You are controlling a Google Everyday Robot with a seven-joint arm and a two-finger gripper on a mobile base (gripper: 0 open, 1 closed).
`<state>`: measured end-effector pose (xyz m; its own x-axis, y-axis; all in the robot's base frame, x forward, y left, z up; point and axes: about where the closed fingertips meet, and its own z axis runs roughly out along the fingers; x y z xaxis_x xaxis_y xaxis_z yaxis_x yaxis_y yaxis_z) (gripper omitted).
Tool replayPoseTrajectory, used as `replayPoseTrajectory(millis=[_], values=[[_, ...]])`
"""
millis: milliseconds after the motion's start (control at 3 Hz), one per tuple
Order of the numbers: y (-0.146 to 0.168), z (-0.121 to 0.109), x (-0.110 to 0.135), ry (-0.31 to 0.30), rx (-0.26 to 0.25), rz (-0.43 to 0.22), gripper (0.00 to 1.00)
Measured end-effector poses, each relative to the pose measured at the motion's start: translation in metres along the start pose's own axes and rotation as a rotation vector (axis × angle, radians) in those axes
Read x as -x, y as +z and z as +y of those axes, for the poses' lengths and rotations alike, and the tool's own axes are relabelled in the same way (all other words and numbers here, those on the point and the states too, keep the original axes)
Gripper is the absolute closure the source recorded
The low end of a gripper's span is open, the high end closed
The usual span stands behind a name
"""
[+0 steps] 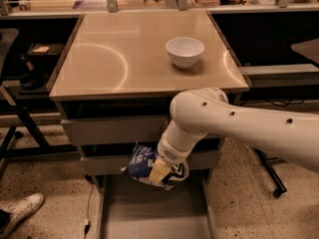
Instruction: Place blue chip bag into bottom drawer
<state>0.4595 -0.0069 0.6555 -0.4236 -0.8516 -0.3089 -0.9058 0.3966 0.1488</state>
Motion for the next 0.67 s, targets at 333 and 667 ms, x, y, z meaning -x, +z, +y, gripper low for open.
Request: replayPoseTrajectory(millis=[333,667], values=[[0.040,0.002,-0.015,0.070,0.058,-0.027,1.00],[0.098,-0.010,-0.038,0.163,0.129,-0.092,1.00]])
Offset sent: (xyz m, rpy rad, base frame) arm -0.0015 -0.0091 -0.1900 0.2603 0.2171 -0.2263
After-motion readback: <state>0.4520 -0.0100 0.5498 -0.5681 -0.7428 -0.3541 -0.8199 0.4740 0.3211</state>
